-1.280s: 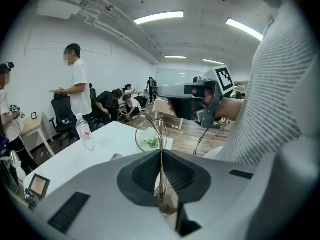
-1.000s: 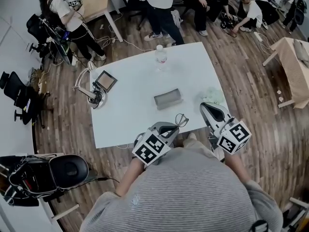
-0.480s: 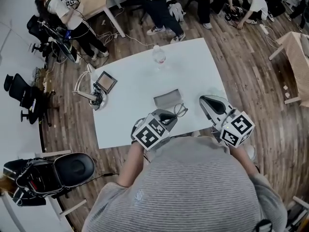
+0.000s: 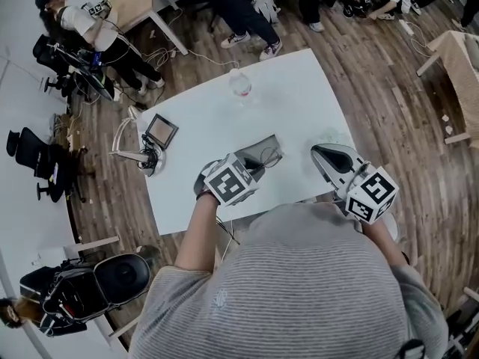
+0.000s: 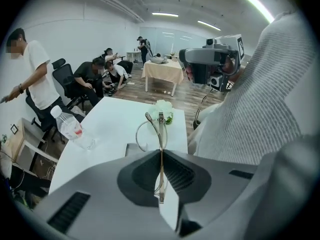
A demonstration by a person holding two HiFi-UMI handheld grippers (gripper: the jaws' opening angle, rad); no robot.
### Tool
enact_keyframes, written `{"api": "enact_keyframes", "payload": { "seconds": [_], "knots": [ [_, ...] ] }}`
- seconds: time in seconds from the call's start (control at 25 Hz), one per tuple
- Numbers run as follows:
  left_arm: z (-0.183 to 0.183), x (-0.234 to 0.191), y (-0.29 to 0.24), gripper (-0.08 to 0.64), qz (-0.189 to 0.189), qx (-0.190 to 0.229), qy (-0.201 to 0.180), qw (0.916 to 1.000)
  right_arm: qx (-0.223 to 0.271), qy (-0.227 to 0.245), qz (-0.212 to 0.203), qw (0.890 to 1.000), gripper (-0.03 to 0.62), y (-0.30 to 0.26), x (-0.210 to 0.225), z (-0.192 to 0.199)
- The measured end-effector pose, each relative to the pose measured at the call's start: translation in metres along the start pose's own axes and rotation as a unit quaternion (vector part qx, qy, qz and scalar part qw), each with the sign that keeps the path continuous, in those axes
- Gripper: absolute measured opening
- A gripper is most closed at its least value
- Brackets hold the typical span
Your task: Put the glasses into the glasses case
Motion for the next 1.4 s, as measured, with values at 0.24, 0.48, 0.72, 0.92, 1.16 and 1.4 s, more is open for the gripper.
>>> {"api": "enact_keyframes", "payload": {
  "seconds": [0.24, 0.48, 0.72, 0.92, 1.16, 1.4],
  "knots": [
    [-0.001, -0.025, -0.019, 0.025, 0.023, -0.029, -0.011, 0.9993, -0.007, 0.007, -0.002, 1.000, 0.014, 0.001, -0.004, 0.006],
    [0.002, -0.041, -0.036, 0.025, 0.044, -0.061, -0.005, 0.9971, -0.017, 0.013, -0.001, 1.000, 0.014, 0.007, -0.006, 0.012],
    [0.007, -0.058, -0.051, 0.025, 0.060, -0.098, -0.002, 0.9934, -0.015, 0.008, 0.010, 1.000, 0.014, 0.016, -0.007, 0.014],
    [0.011, -0.070, -0.068, 0.025, 0.084, -0.117, 0.004, 0.9895, -0.011, 0.007, 0.018, 1.000, 0.014, 0.022, -0.007, 0.015],
    [0.016, -0.085, -0.077, 0.026, 0.104, -0.135, 0.009, 0.9854, -0.013, 0.005, 0.029, 0.999, 0.014, 0.024, -0.008, 0.015],
    [0.022, -0.096, -0.100, 0.026, 0.119, -0.170, 0.009, 0.9781, -0.012, 0.003, 0.039, 0.999, 0.014, 0.033, -0.005, 0.021]
  ]
}}
Point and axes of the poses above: the fingertips, and each gripper's own axes: y backward along the fingers, x to its right, z out of its underside, the point moved 8 cm from there along y, backward along the fingers, and after that the axes turned 4 degrees about z, right-handed, at the moved point
